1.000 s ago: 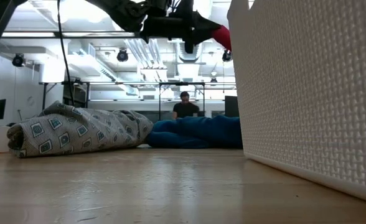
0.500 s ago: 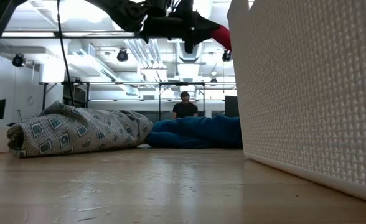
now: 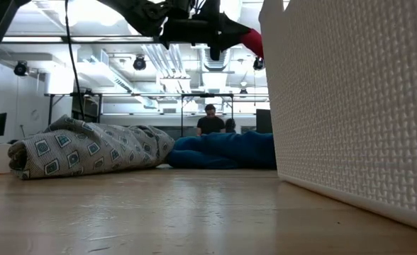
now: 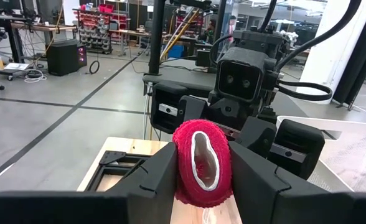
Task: Pick & place medical supplies in basket/bin
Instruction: Put the pink bandage into the black bin
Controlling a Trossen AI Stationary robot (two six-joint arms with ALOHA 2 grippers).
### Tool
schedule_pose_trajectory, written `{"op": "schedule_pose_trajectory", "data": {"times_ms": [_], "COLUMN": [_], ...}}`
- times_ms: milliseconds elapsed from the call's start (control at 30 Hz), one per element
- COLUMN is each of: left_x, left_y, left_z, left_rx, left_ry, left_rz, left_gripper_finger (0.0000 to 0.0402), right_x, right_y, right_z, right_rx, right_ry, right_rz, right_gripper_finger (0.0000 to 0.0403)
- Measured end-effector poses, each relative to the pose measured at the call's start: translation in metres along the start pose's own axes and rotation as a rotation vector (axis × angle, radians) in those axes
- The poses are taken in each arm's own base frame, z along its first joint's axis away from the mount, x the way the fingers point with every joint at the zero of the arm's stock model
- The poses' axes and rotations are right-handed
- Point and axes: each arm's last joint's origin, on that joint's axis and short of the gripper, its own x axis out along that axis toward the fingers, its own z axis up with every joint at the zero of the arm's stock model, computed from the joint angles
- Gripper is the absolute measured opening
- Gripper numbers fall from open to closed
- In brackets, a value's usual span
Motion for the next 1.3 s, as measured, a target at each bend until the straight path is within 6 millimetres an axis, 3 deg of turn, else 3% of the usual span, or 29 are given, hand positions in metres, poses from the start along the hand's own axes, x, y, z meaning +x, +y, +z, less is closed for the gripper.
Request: {"op": "schedule_pose_trajectory", "data": {"times_ms": [267,1300], "left_x": [0.0,0.0006], "left_y": [0.0,-0.0009], "left_z": [-0.0002,-0.0008], "left_rx": [-0.001,-0.016], "left_ry": [0.001,0.006], "left_rz": [0.0,0.0], "left_gripper_finger": [0.0134,0.0134], "right_x": [0.0,0.0], "right_y": [0.0,-0.0001], "right_z": [0.0,-0.0003], "right_rx": [-0.023,-0.025], "right_ry": [0.0,0.001], "right_rz": [0.0,-0.002], "right_gripper_finger": [0.0138,0.0142]}}
